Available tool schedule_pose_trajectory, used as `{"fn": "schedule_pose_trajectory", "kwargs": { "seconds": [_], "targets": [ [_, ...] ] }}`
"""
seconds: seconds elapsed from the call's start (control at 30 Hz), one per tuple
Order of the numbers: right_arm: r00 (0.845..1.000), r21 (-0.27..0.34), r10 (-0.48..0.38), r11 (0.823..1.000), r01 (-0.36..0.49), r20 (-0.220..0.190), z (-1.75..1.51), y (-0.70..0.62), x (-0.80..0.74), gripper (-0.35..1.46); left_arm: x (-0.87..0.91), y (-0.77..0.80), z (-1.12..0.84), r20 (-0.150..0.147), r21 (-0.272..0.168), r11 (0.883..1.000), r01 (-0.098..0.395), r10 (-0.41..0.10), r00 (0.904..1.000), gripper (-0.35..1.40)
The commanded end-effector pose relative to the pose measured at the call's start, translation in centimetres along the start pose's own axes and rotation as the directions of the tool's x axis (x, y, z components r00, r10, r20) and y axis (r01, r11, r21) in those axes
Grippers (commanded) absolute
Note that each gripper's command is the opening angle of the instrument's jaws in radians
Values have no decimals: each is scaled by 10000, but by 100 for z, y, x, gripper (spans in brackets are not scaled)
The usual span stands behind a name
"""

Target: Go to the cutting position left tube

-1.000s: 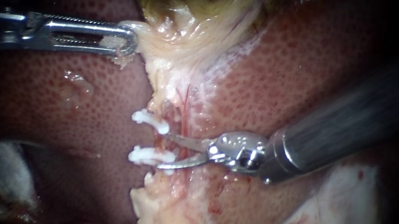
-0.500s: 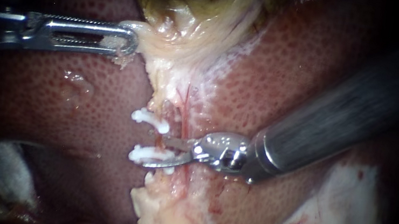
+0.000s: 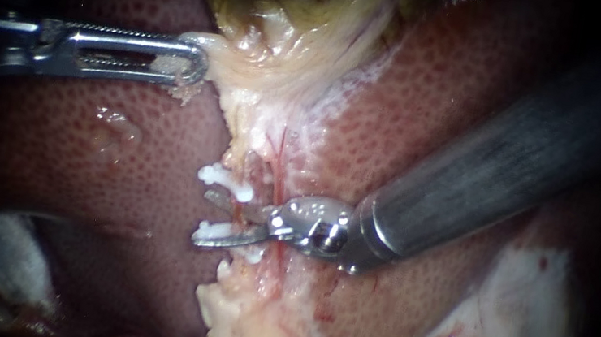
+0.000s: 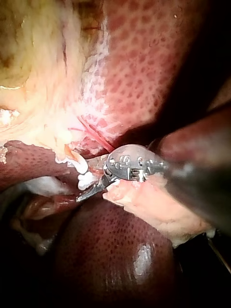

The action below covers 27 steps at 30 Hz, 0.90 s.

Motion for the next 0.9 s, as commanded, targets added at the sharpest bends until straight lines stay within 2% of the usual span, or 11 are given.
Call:
{"fn": "schedule_pose_trajectory", "kwargs": {
  "seconds": [0.03,0.3,0.57,0.9],
  "targets": [
    [10000,-9,45,10000,-45,-45,-1,0,2,143,0,0,0,0,2,10000,0,0,10000,-35],
    [9997,11,171,9999,-171,-174,5,3,7,143,-1,0,0,-1,4,10000,-2,2,10000,-35],
    [9981,21,339,9994,-338,-515,14,7,12,143,-1,0,1,-3,9,10000,-2,2,10000,-35],
    [9971,3,458,9989,-458,-616,21,11,15,141,-1,1,2,8,-15,10000,-1,1,10000,-35]
  ]
}}
